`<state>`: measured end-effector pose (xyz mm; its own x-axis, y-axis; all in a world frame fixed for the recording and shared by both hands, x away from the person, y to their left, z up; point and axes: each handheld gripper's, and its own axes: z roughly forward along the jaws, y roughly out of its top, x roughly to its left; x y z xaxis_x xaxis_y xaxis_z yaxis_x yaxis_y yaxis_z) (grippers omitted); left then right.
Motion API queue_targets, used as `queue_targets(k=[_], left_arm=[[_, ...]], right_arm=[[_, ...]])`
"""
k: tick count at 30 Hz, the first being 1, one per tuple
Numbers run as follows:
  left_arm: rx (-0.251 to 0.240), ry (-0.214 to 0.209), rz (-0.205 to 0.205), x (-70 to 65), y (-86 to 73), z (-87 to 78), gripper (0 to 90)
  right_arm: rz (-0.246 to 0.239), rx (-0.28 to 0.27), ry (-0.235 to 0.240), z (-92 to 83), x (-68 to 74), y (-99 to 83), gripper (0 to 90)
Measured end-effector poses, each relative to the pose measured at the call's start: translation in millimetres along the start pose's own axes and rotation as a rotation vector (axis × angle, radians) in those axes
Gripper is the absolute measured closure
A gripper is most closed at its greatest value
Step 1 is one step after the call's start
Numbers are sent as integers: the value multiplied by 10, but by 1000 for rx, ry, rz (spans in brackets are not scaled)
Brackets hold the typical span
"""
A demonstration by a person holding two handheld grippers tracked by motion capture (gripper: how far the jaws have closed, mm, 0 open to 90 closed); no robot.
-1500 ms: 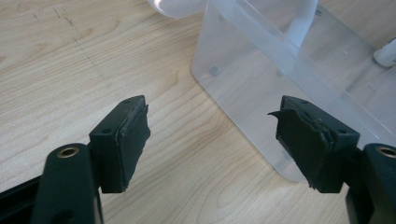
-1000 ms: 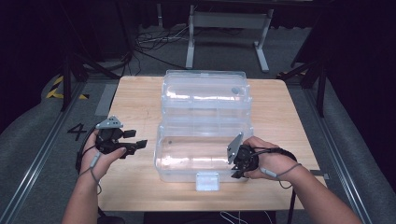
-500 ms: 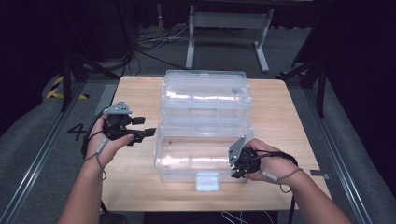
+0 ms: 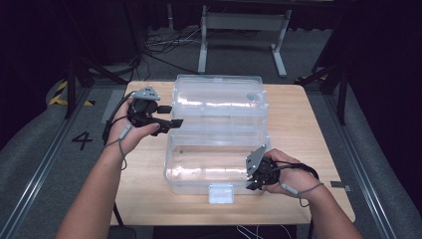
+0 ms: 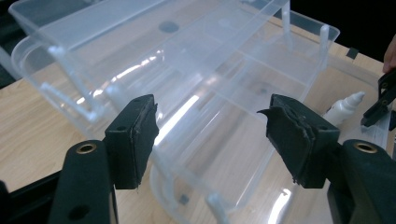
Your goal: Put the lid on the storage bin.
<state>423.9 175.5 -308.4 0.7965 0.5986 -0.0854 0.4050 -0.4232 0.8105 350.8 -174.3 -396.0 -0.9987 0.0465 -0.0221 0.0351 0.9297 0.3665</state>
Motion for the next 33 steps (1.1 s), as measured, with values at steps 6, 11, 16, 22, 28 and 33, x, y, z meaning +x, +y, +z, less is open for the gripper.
queue_targets(k=[6,11,16,22,28,33], left_arm=[[-1,-16,37,-16,195,157,327],[0,-44,51,-33,384,339,330],[32,-59,71,-51,487,481,347],[54,-84,82,-86,617,652,352],[97,-91,95,-101,688,835,354],[114,-105,91,-101,705,954,363]], right_arm=[[12,3,12,-5,10,-5,832],[10,-2,19,-5,-1,-12,831],[25,3,21,-9,11,-13,831],[18,2,18,-11,9,-16,831],[19,-2,10,-8,17,-18,831],[22,-4,11,-8,18,-21,831]])
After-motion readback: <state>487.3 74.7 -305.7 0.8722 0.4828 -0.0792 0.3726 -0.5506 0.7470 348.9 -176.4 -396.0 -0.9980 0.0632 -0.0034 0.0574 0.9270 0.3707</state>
